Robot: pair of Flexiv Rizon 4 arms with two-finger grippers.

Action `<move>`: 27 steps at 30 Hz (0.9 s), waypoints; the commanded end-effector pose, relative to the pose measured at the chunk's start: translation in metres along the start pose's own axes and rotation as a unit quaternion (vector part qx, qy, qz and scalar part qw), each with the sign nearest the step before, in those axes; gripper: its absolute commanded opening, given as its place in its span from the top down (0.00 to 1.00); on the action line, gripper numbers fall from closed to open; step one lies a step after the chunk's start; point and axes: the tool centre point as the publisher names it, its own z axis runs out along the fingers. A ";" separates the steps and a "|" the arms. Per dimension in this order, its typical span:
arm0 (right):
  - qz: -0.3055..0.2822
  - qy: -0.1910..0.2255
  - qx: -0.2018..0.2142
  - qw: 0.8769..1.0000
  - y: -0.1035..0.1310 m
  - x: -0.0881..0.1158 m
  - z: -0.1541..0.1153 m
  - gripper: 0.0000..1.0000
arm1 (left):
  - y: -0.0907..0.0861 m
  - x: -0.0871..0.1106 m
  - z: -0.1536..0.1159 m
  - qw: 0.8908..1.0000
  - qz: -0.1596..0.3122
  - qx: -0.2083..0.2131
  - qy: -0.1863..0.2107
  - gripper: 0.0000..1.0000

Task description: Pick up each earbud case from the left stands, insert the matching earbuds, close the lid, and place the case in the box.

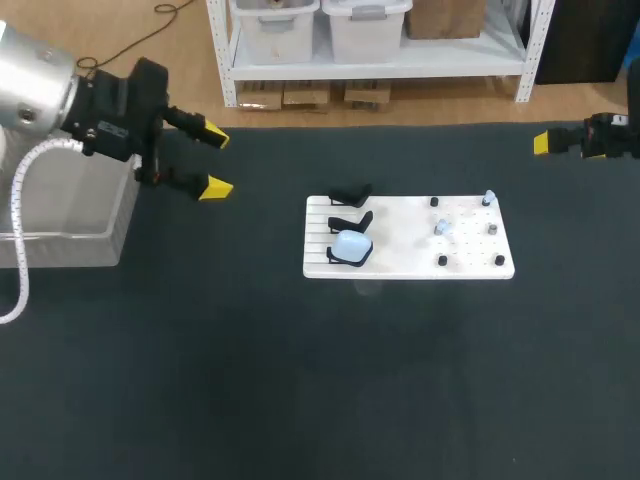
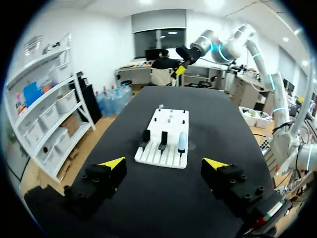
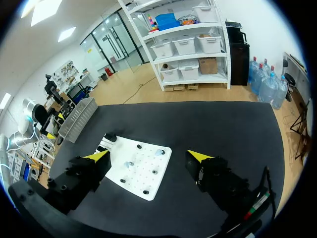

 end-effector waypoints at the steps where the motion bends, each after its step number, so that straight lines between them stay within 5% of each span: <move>1: 0.000 0.000 0.001 1.000 0.000 0.000 0.000 0.00 | 0.008 0.002 0.015 0.999 0.009 0.042 -0.014 0.00; 15: 0.000 0.000 0.001 1.000 0.000 0.000 0.000 0.00 | -0.008 0.010 0.064 0.997 0.041 0.065 -0.029 0.00; 27: 0.000 0.000 0.001 1.000 0.000 0.000 0.000 0.00 | -0.017 0.020 0.098 0.997 0.017 0.068 -0.043 0.04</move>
